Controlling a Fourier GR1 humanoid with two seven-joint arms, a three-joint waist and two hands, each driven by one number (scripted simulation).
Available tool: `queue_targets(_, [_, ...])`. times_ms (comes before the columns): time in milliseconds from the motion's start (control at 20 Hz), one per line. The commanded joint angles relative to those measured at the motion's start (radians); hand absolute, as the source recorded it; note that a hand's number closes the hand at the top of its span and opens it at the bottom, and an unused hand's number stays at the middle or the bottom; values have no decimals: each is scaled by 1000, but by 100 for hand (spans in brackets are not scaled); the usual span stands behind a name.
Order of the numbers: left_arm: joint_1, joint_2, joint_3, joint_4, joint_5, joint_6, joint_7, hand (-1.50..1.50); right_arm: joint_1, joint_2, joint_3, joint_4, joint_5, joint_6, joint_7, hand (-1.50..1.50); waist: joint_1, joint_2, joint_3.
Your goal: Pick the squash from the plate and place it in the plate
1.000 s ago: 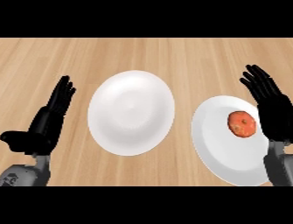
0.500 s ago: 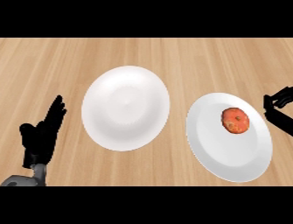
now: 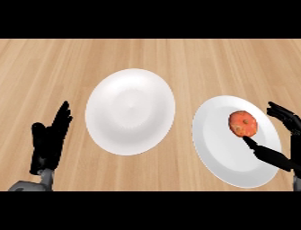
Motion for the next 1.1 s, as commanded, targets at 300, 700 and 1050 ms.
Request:
queue_targets(300, [2,15,2,-33,-17,-12,39,0,-66,-300,45,-49,290,57,346,-150,15,-2,-5])
queue_targets(700, [-29,-12,14,-12,-9,-24,66,0,-100,-365,184,-173,340,323,687,-150,9,-2,-4])
queue_targets(1050, [12,-40,31,30,-42,-37,-17,0,-273,-318,180,-59,311,509,802,-150,12,0,-3])
